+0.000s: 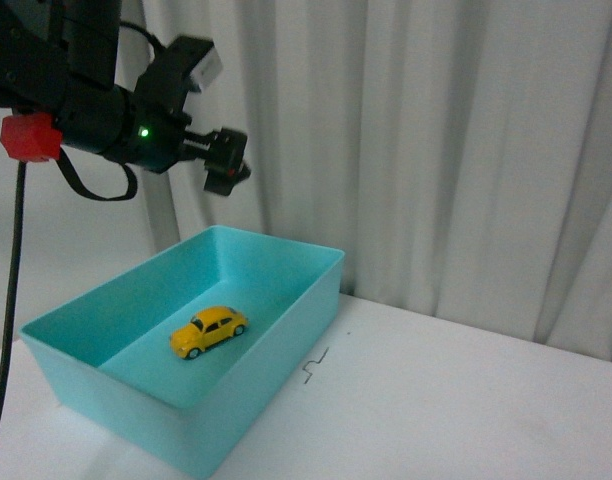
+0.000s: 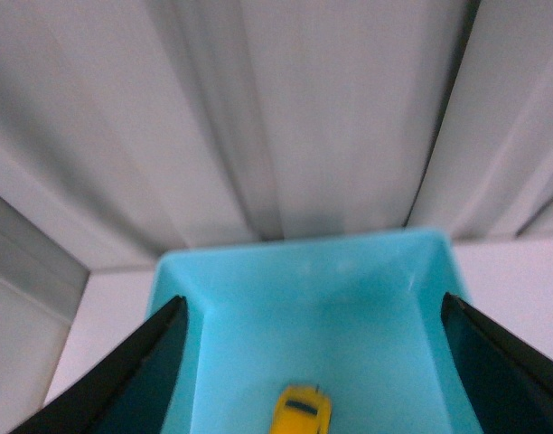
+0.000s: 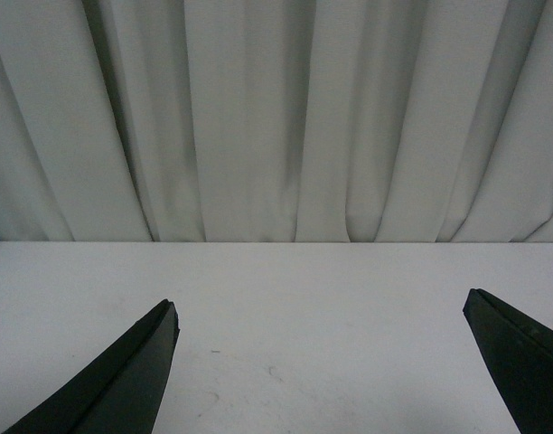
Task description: Wind up and store yellow beetle toy
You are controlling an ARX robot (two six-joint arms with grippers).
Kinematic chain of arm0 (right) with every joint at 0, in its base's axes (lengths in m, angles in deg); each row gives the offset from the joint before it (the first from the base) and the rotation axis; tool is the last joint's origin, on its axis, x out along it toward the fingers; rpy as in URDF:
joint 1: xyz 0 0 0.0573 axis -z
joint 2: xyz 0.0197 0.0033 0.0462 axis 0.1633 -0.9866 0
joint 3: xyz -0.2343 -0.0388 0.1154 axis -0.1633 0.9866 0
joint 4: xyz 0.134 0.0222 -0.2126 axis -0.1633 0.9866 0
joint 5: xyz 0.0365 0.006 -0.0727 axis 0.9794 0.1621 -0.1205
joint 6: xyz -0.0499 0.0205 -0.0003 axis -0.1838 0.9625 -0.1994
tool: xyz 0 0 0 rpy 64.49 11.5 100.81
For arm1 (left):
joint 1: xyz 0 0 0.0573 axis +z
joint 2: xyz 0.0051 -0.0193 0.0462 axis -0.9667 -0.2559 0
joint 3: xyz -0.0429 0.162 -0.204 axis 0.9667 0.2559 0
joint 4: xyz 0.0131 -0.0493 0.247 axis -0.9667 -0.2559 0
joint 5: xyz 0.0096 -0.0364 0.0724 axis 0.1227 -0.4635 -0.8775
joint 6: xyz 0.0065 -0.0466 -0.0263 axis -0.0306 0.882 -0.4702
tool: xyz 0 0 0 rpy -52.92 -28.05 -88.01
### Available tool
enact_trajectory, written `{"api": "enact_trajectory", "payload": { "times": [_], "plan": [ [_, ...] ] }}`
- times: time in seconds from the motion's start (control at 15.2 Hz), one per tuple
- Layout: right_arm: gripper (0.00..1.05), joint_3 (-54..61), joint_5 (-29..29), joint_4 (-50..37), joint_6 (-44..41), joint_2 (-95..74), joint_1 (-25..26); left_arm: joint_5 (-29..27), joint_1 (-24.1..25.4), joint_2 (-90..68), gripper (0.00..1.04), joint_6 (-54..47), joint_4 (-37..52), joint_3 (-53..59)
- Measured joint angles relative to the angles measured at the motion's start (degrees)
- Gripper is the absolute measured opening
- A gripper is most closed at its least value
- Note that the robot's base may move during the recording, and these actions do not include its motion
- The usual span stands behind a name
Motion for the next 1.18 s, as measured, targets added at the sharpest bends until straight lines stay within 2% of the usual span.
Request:
{"api": "enact_trajectory", "payload": {
  "times": [0.13, 0.2, 0.26, 0.46, 0.72, 0.79, 0.85, 1.05, 1.12, 1.18],
  "plan": [
    [0.98, 0.00, 0.07, 0.02, 0.00, -0.02, 0.00, -1.14, -3.69, 10.62, 0.63, 9.09, 23.87, 18.75],
    [0.98, 0.00, 0.04, 0.00, 0.00, 0.00, 0.00, -1.81, -5.05, 14.12, 0.50, 11.23, 31.17, 24.87],
    [0.98, 0.00, 0.00, 0.02, 0.00, 0.00, 0.00, -2.95, -5.55, 16.92, 0.38, 12.37, 34.29, 29.62],
    [0.98, 0.00, 0.02, 0.00, 0.00, 0.00, 0.00, -5.46, -7.50, 24.04, 0.02, 13.92, 35.19, 40.28],
    [0.98, 0.00, 0.17, 0.00, 0.00, -0.02, 0.00, -8.46, -10.01, 33.73, 0.02, 13.79, 33.57, 48.00],
    [0.98, 0.00, 0.02, -0.02, 0.00, -0.02, 0.00, -10.95, -12.70, 36.22, 0.02, 13.86, 32.55, 49.53],
    [0.98, 0.00, 0.02, 0.00, 0.00, -0.02, 0.00, -10.56, -13.68, 39.39, 0.02, 13.84, 31.34, 51.10],
    [0.98, 0.00, 0.02, 0.00, 0.00, -0.02, 0.00, -11.21, -13.20, 46.86, 0.02, 13.86, 26.64, 54.18],
    [0.98, 0.00, 0.02, 0.00, 0.00, -0.02, 0.00, -11.21, -13.20, 47.19, 0.02, 13.84, 30.40, 56.24],
    [0.98, 0.00, 0.02, 0.00, 0.00, 0.00, 0.00, -11.19, -13.20, 48.78, 0.02, 13.84, 27.52, 57.24]
  ]
}}
